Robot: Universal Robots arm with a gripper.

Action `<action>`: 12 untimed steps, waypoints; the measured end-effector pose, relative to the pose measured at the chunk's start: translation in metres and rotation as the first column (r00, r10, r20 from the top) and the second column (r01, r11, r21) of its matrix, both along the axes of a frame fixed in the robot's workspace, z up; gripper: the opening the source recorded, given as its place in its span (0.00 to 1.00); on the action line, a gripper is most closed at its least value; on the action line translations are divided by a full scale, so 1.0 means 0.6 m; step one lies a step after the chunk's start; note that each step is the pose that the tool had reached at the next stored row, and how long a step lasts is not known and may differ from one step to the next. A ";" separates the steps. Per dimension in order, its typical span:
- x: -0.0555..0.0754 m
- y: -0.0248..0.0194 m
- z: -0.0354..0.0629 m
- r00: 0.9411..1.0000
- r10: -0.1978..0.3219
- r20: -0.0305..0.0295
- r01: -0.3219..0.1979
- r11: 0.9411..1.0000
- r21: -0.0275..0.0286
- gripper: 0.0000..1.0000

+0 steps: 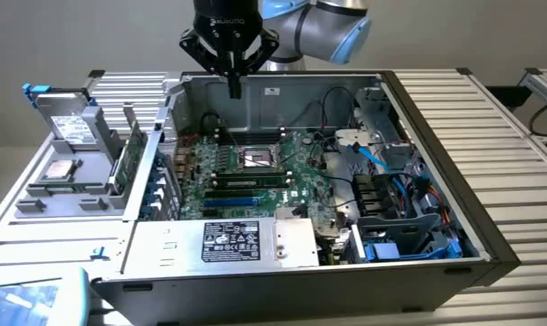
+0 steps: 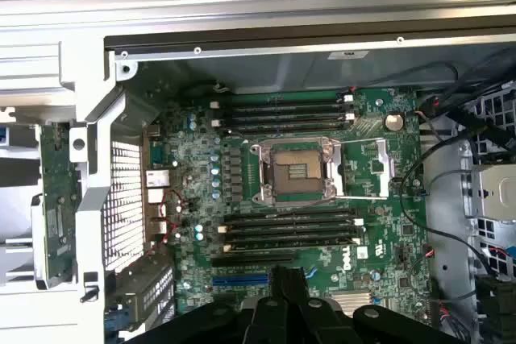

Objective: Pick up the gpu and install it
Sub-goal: 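Reach for the gpu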

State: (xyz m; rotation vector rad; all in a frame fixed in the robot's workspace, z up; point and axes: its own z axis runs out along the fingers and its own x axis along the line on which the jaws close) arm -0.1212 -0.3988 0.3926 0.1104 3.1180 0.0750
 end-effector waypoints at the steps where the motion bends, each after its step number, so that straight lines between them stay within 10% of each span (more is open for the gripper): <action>1: 0.000 0.0000 0.000 1.000 0.000 0.000 0.000 1.000 0.000 0.12; 12: 0.000 0.0000 0.000 1.000 0.000 0.000 0.000 1.000 0.000 0.12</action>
